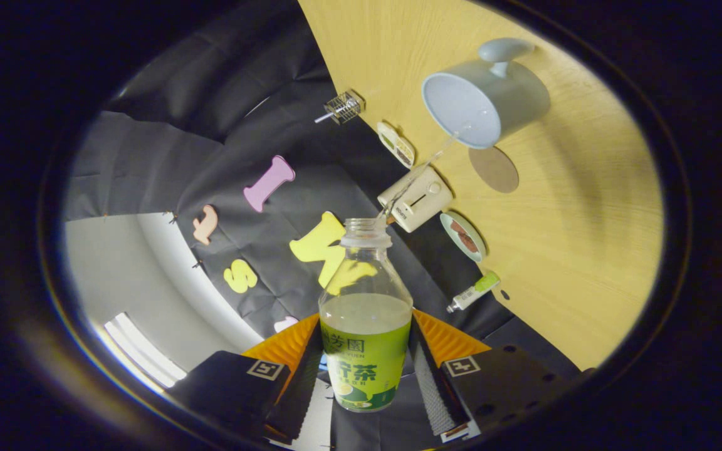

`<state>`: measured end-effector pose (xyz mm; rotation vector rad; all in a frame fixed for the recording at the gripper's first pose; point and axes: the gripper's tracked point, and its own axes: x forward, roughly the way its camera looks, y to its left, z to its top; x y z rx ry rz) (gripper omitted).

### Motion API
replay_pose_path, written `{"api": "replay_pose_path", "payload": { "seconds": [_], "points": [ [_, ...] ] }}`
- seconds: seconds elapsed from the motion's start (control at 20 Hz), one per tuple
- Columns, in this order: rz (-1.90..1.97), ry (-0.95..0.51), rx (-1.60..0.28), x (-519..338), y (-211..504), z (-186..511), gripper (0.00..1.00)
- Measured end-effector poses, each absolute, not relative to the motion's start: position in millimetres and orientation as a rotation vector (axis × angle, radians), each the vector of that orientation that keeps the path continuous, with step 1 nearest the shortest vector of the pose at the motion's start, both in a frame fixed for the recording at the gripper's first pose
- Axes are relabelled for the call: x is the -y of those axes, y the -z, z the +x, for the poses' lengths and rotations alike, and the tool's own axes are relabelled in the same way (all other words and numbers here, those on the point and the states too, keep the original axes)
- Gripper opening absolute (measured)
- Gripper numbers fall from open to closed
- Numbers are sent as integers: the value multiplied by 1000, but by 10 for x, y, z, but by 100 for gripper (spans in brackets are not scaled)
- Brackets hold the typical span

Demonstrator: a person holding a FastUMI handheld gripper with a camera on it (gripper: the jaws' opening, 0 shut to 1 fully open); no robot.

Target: Take the bottle from table, then pour the juice into the cup, finally place the bottle on the coaster

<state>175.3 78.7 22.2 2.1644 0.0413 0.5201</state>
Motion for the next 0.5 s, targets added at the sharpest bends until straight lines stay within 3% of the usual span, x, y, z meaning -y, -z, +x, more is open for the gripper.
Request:
{"api": "replay_pose_path", "payload": {
  "seconds": [0.5],
  "points": [
    [2253, -555, 4, -626, -360, 1731, 77]
  ]
}}
